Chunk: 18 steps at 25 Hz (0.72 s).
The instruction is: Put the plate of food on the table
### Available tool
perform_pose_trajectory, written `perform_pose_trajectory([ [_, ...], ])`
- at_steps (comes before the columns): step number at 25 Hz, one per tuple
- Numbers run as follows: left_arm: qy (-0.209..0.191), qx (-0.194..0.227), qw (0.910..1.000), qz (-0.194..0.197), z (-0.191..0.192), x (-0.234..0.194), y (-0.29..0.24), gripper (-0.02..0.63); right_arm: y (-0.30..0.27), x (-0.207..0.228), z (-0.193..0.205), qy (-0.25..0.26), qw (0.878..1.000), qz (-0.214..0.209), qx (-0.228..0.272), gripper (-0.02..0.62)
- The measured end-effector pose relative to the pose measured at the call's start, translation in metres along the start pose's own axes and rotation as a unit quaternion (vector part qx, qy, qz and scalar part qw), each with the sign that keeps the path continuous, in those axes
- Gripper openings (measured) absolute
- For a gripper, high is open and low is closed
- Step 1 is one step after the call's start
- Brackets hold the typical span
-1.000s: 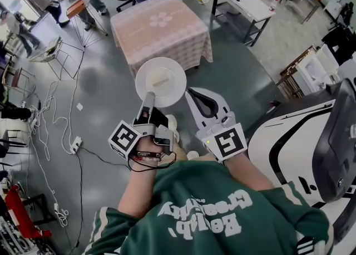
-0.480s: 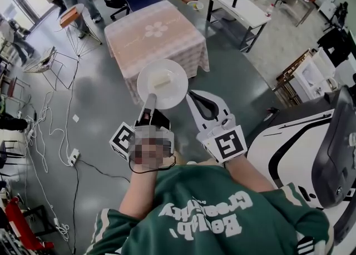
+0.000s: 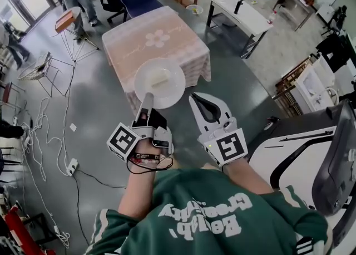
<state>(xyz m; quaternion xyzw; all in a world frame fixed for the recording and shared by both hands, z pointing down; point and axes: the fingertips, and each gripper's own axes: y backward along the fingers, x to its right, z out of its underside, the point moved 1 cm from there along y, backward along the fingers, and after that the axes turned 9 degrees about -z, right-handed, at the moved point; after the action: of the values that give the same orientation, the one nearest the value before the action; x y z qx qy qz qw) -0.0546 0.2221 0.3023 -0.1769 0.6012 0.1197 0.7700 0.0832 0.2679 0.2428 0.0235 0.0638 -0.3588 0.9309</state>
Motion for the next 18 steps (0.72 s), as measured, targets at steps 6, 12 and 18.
perform_pose_trajectory([
  [6,0.005,-0.005,1.0000,-0.005,-0.021,-0.006,-0.038,0.026,-0.035,0.023,0.013,-0.012,1.000,0.000,-0.008,0.015],
  [12,0.015,-0.004,0.9995,-0.026,-0.051,-0.016,-0.068,0.027,-0.075,0.042,0.012,-0.025,1.000,0.001,0.001,0.015],
  [18,0.005,-0.014,0.9994,-0.031,-0.075,-0.023,-0.098,0.026,-0.111,0.056,0.019,-0.020,1.000,0.004,-0.007,0.015],
])
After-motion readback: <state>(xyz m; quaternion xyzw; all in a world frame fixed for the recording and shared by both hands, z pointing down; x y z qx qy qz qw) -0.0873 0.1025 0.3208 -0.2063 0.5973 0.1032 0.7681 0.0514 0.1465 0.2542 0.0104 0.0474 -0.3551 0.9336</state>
